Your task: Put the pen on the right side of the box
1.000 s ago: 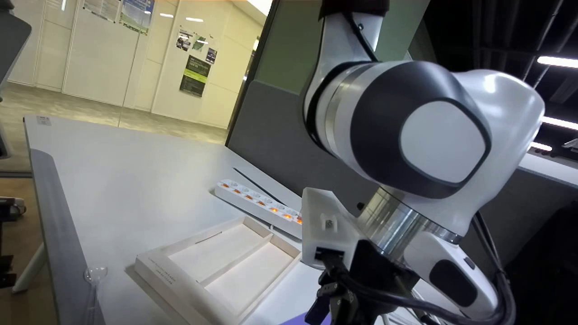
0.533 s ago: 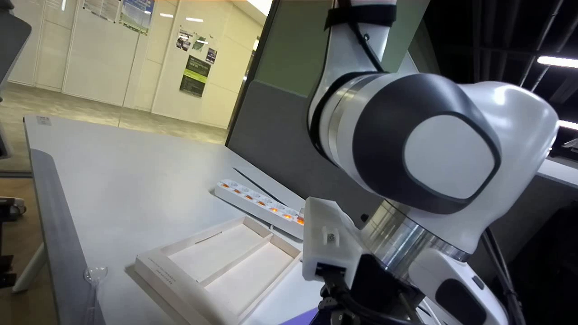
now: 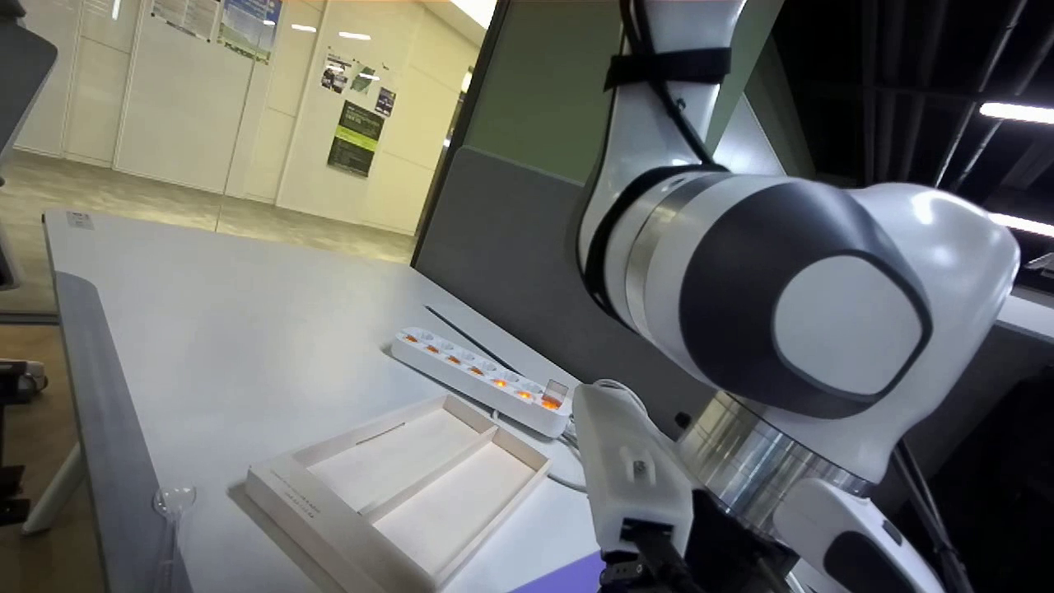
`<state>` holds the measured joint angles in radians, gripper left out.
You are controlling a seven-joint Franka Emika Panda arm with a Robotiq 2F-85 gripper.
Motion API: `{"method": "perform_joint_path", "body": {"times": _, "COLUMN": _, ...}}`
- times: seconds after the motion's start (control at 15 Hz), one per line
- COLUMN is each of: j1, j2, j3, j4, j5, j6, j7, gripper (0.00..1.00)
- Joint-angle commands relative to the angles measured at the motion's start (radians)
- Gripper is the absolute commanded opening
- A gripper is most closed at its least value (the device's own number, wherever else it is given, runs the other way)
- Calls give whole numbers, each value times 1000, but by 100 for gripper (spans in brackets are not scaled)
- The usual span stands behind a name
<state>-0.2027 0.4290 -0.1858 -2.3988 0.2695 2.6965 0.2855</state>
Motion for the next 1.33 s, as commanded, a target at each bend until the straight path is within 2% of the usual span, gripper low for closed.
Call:
{"method": "perform_joint_path", "body": {"times": 0.0, "j1": 16, "j2": 51, "j3": -5, "j4": 55, "j5": -20, "j6": -19, "j7": 1, "gripper": 75}}
{"method": "perform_joint_path", "body": {"times": 0.07, "j1": 16, "j2": 60, "j3": 0, "j4": 61, "j5": -19, "j6": -21, "j7": -7, "gripper": 74}}
{"method": "perform_joint_path", "body": {"times": 0.73, "j1": 23, "j2": 59, "j3": 30, "j4": 59, "j5": -13, "j6": -15, "j7": -51, "gripper": 5}}
{"method": "perform_joint_path", "body": {"times": 0.8, "j1": 22, "j2": 49, "j3": 32, "j4": 54, "j5": -12, "j6": -13, "j7": -56, "gripper": 1}}
{"method": "perform_joint_path", "body": {"times": 1.0, "j1": 27, "j2": -2, "j3": 30, "j4": 33, "j5": -13, "j6": -16, "j7": -61, "gripper": 5}}
{"method": "perform_joint_path", "body": {"times": 1.27, "j1": 20, "j2": -106, "j3": 80, "j4": 19, "j5": 32, "j6": -56, "j7": -93, "gripper": 5}}
